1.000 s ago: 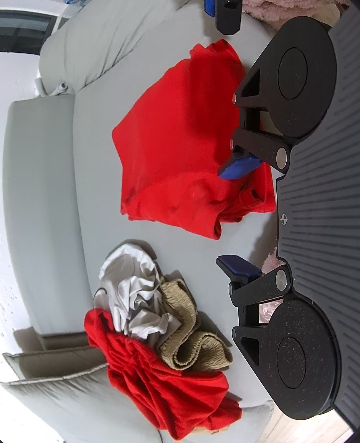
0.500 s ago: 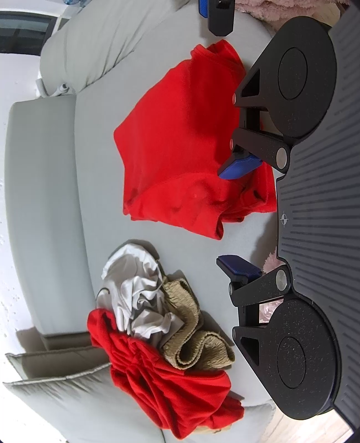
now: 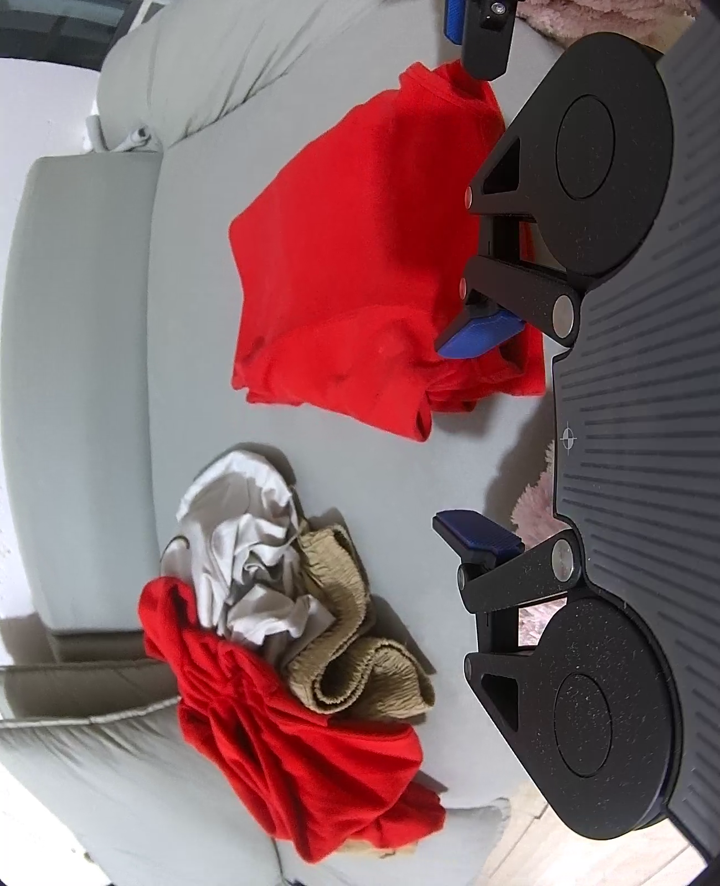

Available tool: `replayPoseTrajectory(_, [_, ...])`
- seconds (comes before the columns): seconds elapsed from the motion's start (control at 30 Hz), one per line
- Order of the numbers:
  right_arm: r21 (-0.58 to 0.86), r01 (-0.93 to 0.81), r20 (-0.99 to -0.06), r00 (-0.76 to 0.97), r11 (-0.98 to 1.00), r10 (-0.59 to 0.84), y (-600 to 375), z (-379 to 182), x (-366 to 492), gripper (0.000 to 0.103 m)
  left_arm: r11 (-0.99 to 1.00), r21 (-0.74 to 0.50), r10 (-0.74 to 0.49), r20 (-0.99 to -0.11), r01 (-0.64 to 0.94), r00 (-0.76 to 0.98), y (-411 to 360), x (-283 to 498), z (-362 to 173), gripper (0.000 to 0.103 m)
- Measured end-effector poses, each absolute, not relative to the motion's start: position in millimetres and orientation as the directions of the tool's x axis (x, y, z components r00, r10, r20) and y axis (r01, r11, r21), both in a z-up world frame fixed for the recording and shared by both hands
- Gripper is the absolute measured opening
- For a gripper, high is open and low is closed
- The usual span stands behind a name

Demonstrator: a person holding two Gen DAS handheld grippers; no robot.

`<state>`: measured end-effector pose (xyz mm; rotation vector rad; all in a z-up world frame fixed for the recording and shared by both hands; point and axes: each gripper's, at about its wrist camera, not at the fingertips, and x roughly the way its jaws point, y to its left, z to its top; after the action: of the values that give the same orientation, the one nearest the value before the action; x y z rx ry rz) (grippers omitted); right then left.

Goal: Fold clothes

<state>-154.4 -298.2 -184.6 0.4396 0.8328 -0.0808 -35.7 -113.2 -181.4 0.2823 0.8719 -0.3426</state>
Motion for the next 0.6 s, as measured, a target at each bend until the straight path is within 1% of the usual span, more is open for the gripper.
replayPoseTrajectory(0.43, [0.355, 0.252, -0.730, 0.676, 0.900, 0.099, -305.2, -187.4, -153.2, 0.046, 0.909, 0.080, -0.178, -0.811, 0.408, 0.557, -112.8, -29.8, -184.0, 0.067])
replayPoseTrajectory(0.53, [0.351, 0.256, -0.729, 0.679, 0.901, 0.091, -307.8, -186.7, -152.1, 0.047, 0.922, 0.025, -0.207, -0.812, 0.387, 0.545, -108.0, -21.0, -178.3, 0.067])
replayPoseTrajectory(0.6, [0.349, 0.261, -0.727, 0.681, 0.900, 0.085, -311.9, -186.3, -151.8, 0.047, 0.934, -0.036, -0.234, -0.814, 0.356, 0.532, -102.4, -10.0, -172.9, 0.067])
